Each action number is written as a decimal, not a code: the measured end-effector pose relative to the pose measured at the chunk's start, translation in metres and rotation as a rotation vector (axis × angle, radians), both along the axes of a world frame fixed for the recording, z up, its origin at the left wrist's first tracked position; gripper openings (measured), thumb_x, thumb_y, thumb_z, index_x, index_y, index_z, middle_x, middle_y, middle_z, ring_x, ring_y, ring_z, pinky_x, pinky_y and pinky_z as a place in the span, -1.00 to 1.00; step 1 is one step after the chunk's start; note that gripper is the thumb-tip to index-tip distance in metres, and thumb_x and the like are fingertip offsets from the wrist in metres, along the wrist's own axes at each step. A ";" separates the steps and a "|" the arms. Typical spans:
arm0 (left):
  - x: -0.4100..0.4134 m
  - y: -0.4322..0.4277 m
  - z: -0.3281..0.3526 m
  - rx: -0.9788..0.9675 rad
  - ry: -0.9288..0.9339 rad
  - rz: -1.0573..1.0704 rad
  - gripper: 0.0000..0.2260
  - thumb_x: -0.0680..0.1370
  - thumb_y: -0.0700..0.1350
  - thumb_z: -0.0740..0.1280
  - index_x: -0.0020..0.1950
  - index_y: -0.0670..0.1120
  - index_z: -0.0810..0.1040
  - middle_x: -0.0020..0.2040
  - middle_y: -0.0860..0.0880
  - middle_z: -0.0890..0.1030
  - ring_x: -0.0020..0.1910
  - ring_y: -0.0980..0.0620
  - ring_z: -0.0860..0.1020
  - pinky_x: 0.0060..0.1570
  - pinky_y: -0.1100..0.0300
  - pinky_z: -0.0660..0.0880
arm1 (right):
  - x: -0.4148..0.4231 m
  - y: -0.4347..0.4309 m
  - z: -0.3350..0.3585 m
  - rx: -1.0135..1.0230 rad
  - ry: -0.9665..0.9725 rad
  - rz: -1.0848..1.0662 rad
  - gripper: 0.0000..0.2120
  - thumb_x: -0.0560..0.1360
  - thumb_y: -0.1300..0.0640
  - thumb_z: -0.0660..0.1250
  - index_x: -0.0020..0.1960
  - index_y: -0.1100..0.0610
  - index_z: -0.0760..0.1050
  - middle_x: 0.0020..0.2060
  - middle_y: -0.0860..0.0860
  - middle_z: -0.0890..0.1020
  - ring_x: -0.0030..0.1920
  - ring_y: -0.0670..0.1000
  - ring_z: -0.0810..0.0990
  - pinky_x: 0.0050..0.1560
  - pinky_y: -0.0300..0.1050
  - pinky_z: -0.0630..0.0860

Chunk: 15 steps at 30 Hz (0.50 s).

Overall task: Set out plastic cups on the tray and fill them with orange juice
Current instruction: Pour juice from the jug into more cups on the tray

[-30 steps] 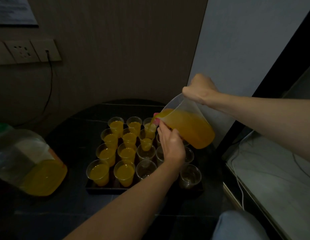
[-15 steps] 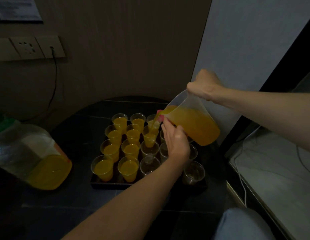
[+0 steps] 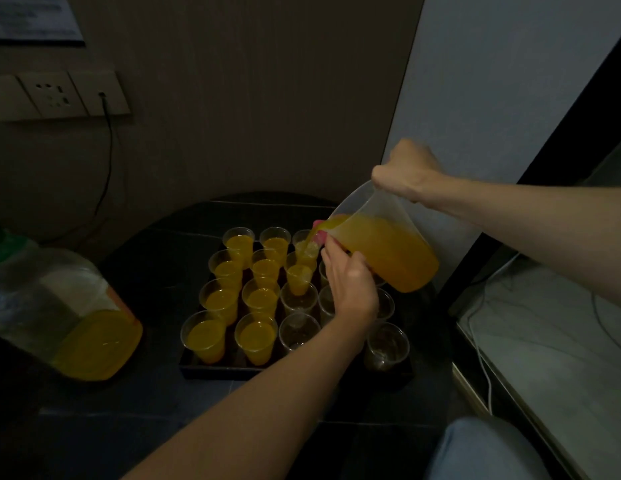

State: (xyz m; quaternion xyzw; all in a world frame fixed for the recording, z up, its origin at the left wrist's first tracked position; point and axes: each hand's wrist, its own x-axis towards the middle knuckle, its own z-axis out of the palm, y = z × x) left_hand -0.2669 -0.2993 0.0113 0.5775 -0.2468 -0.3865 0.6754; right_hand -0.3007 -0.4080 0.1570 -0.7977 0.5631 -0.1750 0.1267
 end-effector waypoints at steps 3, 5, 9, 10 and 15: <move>0.000 0.000 -0.002 -0.001 -0.004 -0.007 -0.32 0.42 0.02 0.22 0.52 0.34 0.15 0.45 0.10 0.31 0.41 -0.06 0.37 0.36 -0.25 0.40 | 0.001 0.001 0.001 -0.007 -0.004 -0.016 -0.72 0.51 0.16 0.34 -0.33 0.12 0.36 -0.41 0.03 0.44 -0.41 0.00 0.43 -0.45 -0.21 0.27; 0.001 0.000 -0.001 -0.002 -0.003 -0.005 -0.30 0.41 0.03 0.22 0.53 0.34 0.13 0.48 0.11 0.29 0.43 -0.07 0.35 0.38 -0.25 0.39 | 0.001 0.001 0.001 -0.011 -0.009 -0.026 -0.73 0.50 0.17 0.34 -0.33 0.12 0.35 -0.41 0.03 0.44 -0.41 -0.01 0.43 -0.45 -0.22 0.27; 0.003 0.002 0.005 -0.003 -0.012 -0.009 -0.30 0.41 0.00 0.21 0.55 0.29 0.15 0.44 0.09 0.32 0.40 -0.06 0.37 0.37 -0.24 0.40 | 0.001 0.003 0.001 -0.012 -0.022 -0.038 -0.74 0.50 0.17 0.33 -0.33 0.13 0.37 -0.41 0.03 0.44 -0.41 -0.01 0.42 -0.45 -0.22 0.27; 0.004 0.002 0.006 -0.002 -0.015 -0.011 -0.29 0.41 -0.01 0.21 0.55 0.28 0.15 0.42 0.09 0.32 0.39 -0.05 0.37 0.37 -0.23 0.40 | 0.001 0.003 0.002 -0.013 -0.026 -0.041 -0.75 0.50 0.17 0.32 -0.33 0.13 0.37 -0.40 0.03 0.44 -0.41 -0.01 0.43 -0.45 -0.21 0.28; 0.008 0.003 0.014 -0.019 -0.040 0.006 -0.28 0.39 -0.03 0.23 0.56 0.24 0.18 0.39 0.10 0.33 0.35 -0.03 0.40 0.34 -0.22 0.43 | 0.001 0.005 0.005 -0.020 -0.074 -0.066 -0.72 0.53 0.18 0.31 -0.33 0.13 0.34 -0.39 0.02 0.42 -0.40 -0.02 0.41 -0.45 -0.23 0.25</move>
